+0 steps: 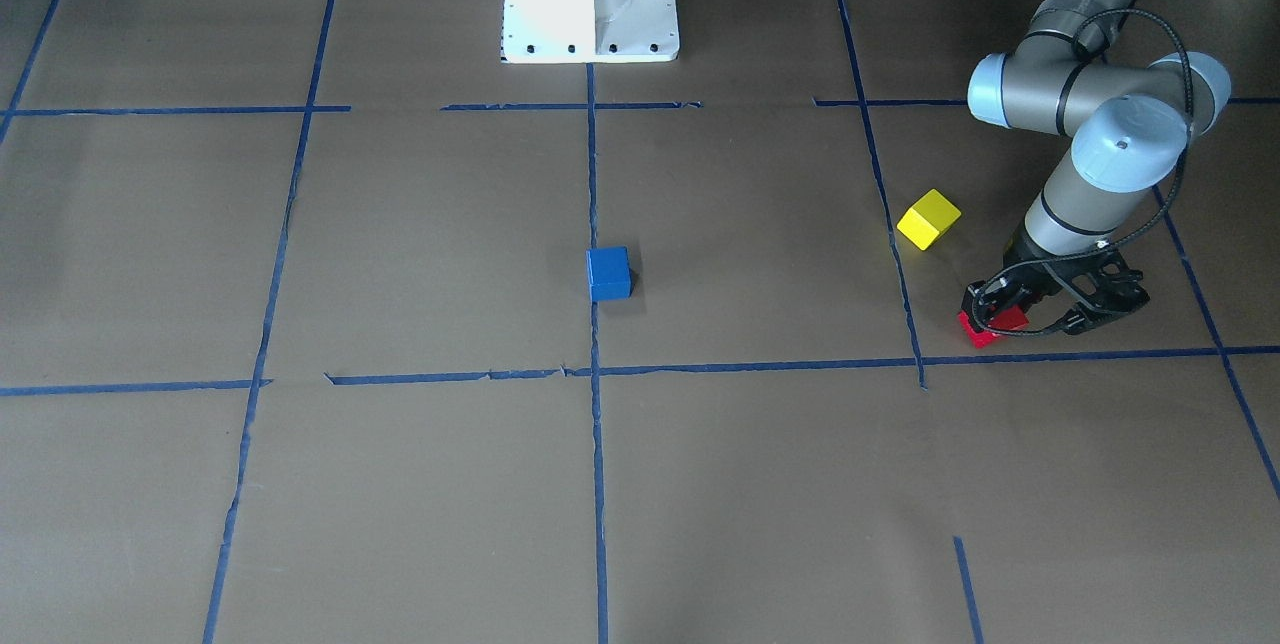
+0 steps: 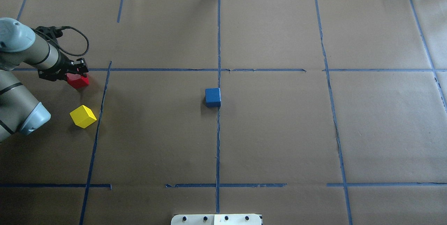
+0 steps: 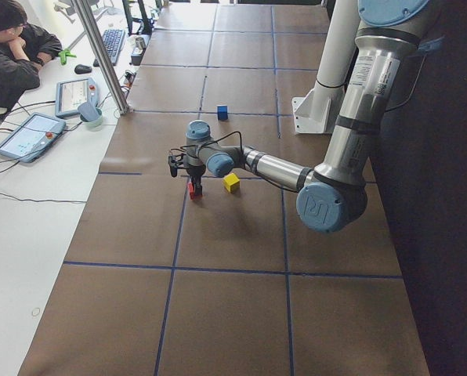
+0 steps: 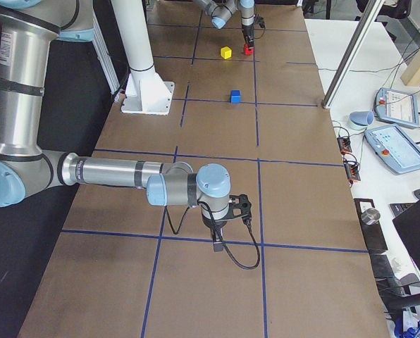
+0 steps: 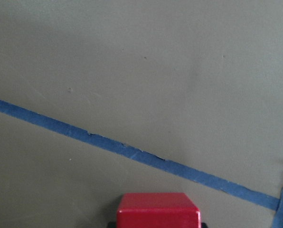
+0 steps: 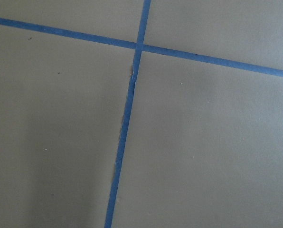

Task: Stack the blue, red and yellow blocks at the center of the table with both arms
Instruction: 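Carry the red cube with the left gripper above the blue cube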

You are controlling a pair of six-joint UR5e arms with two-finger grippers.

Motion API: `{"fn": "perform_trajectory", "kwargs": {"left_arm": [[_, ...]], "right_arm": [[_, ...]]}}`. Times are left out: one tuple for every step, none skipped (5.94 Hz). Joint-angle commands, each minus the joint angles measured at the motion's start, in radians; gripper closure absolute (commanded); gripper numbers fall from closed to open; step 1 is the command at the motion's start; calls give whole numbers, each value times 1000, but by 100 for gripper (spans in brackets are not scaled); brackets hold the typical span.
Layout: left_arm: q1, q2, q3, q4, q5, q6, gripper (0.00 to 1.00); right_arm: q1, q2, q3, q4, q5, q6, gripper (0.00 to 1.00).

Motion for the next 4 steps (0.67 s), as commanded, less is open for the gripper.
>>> {"fn": "perform_trajectory", "kwargs": {"left_arm": [[-17,-80,-81,131,-5,18,100],[-11,-210,-115,296,1,53,100],[35,-299,-129,326,8,76,100],[98,-369,-129,334,23,75,100]], "right_arm": [[0,0,0,1,0,1,0],[0,0,0,1,0,1,0],[0,0,0,1,0,3,0],[0,0,0,0,0,5,0]]}}
